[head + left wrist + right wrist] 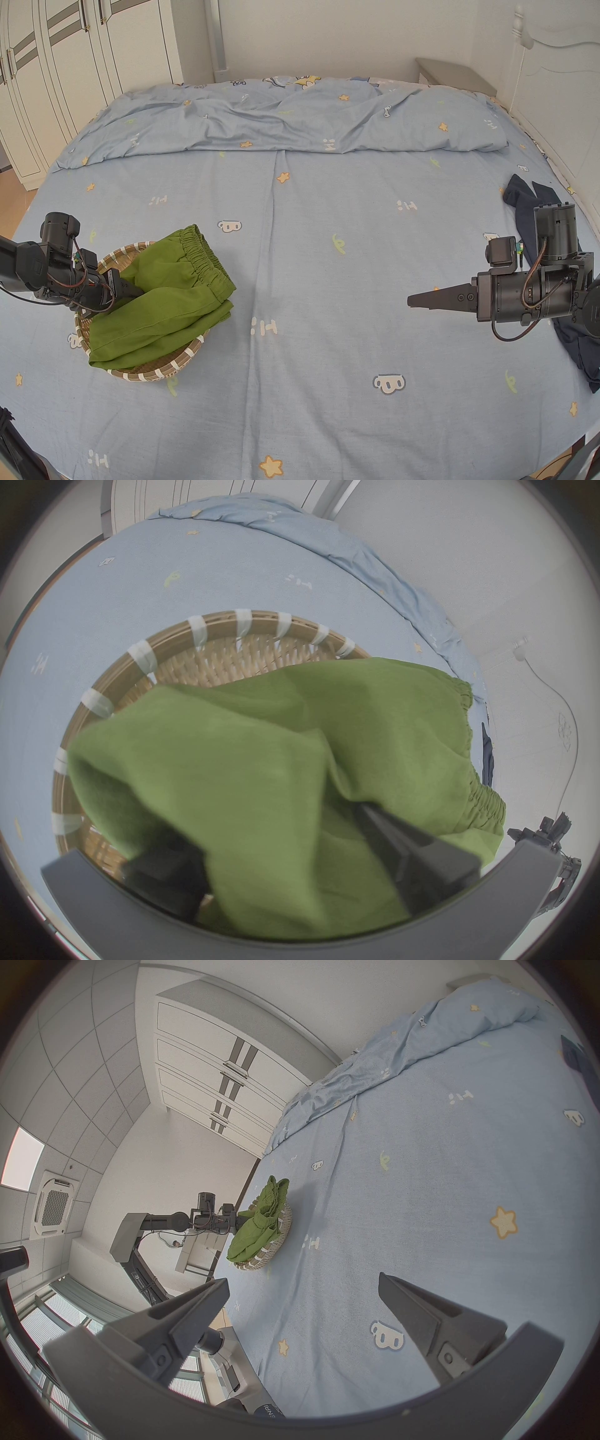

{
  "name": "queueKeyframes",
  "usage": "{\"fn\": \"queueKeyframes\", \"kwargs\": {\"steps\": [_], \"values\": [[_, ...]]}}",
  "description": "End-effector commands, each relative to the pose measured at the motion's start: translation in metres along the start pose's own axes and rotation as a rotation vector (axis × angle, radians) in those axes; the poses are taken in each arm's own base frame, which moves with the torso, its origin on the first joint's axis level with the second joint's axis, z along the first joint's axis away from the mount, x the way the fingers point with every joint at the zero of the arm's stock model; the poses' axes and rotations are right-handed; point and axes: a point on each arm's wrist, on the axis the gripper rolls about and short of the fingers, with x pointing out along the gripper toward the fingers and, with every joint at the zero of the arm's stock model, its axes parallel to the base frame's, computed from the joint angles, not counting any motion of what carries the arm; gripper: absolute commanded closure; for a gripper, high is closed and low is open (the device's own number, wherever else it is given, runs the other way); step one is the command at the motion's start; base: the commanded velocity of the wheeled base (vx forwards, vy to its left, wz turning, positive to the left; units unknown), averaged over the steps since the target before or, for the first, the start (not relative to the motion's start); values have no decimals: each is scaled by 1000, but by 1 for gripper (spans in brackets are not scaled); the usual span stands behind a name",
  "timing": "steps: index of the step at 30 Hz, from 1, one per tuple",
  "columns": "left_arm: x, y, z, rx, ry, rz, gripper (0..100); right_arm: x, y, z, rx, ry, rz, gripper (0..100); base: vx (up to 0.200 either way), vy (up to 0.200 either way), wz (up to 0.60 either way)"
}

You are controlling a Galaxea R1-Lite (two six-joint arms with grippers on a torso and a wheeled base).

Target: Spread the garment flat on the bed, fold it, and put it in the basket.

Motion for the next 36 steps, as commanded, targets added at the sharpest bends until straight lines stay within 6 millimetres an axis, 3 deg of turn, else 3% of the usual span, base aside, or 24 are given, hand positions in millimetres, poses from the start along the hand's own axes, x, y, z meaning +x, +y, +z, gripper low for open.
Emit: {"fn": "queueKeyframes", "kwargs": {"steps": [1, 8, 20, 21, 24, 28, 30, 31, 32, 34, 36], "values": [[-21, -10, 2, 28, -57, -13, 0, 0, 0, 0, -2, 0, -1, 0, 0, 0, 0], [-73, -36, -3, 102, -175, -22, 0, -1, 1, 0, -6, -5, 2, 0, 0, 0, 0], [-133, -61, -17, 196, -304, -28, 0, -16, 12, 4, -45, -62, 11, 0, 0, 0, 0], [-148, -71, -27, 227, -337, -58, 0, -27, 19, 4, -65, -90, 12, 0, 0, 0, 0], [-156, -83, -44, 266, -330, -108, 0, -38, 27, -1, -82, -120, -1, 0, 0, 0, 0], [-179, -94, -90, 305, -385, -74, 0, -73, 45, -30, -136, -184, -29, 0, 0, 0, 0], [-187, -93, -109, 312, -411, -47, 0, -85, 48, -46, -171, -197, -39, 0, 0, 0, 0], [-197, -90, -130, 324, -443, -53, 0, -96, 50, -64, -207, -211, -50, 0, 0, 0, 0], [-199, -89, -132, 326, -448, -54, 0, -98, 50, -65, -211, -214, -51, 0, 0, 0, 0], [-220, -72, -168, 303, -490, -116, 0, -119, 55, -100, -268, -260, -65, 0, 0, 0, 0], [-229, -61, -182, 280, -502, -117, 0, -128, 58, -115, -283, -289, -66, 0, 0, 0, 0]]}}
